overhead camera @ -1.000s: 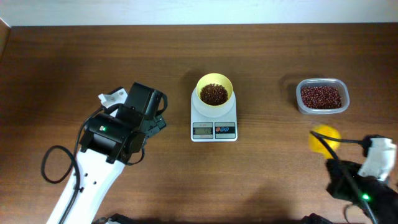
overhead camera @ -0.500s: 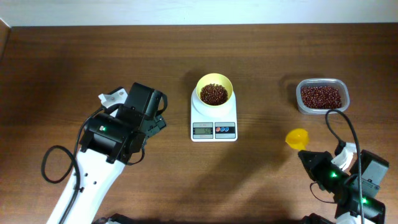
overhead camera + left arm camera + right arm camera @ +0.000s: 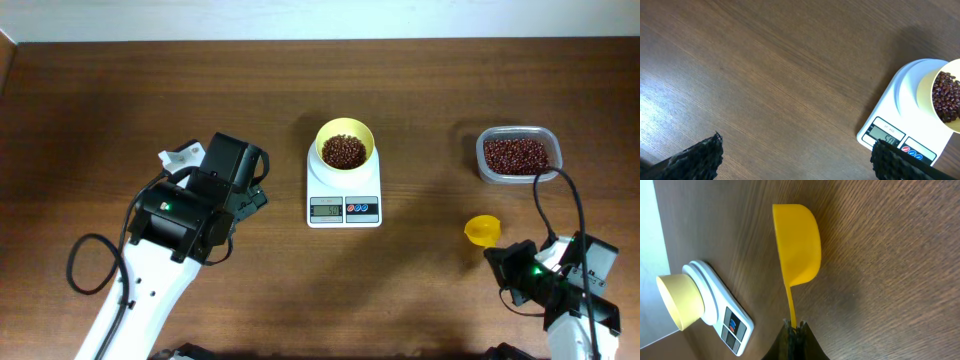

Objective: Scoop item into bowl and weigh 50g on scale
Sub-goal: 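Lower the scoop with the right gripper onto the table in front of the tub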

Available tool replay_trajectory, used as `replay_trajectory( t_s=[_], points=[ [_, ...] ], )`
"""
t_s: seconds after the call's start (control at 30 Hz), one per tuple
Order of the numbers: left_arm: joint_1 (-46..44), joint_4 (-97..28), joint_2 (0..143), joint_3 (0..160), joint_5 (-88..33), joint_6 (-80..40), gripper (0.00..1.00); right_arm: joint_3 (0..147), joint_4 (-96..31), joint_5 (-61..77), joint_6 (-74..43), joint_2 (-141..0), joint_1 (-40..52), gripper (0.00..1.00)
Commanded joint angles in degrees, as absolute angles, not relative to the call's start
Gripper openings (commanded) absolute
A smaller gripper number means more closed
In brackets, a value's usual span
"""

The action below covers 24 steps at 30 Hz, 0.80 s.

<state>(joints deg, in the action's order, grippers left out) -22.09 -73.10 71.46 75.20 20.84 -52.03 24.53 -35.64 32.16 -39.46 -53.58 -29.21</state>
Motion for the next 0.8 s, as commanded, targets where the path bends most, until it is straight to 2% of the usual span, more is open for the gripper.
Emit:
replay_trajectory(
  t_s=[0.0,0.1,0.23,0.33,0.4,0.47,0.53,0.6,0.77],
  points=[
    [-21.8,-73.2,70.8,75.3,21.4,-52.0,0.99,24.0,-36.4,31.4,-40.1,-55.5,-29.3,0.05],
    [-21.8,-73.2,70.8,75.3,21.4,-52.0,0.99,24.0,-36.6,31.4,-40.1,-55.7,-29.3,0.24],
    [-21.8,-73.2,70.8,75.3,21.4,-52.0,0.99,24.0,-36.6,31.4,-40.1,-55.7,-29.3,0.36],
    [-21.8,-73.2,70.8,75.3,21.4,-52.0,0.99,24.0,-36.6,31.2,-40.1,-55.7,-29.3,0.41],
    [-21.8,-73.2,70.8,75.3,21.4,-52.0,0.99,24.0,-36.6,31.0,-40.1,-55.7,-29.3,0.51],
    [-21.8,-73.2,70.8,75.3,21.4,-52.0,0.99,24.0,-36.6,31.0,-40.1,-55.7,-29.3,0.66],
    [-21.8,-73.2,70.8,75.3,21.4,-52.0,0.99,24.0,-36.8,30.8,-39.6,-55.7,-29.3,0.85],
    [-21.8,-73.2,70.8,75.3,21.4,-52.0,0.99,24.0,-37.5,29.7,-39.5,-55.7,-29.3,0.98],
    [-21.8,-73.2,70.8,75.3,21.4,-52.0,0.99,24.0,-39.6,26.1,-39.5,-55.7,-29.3,0.99]
  ],
)
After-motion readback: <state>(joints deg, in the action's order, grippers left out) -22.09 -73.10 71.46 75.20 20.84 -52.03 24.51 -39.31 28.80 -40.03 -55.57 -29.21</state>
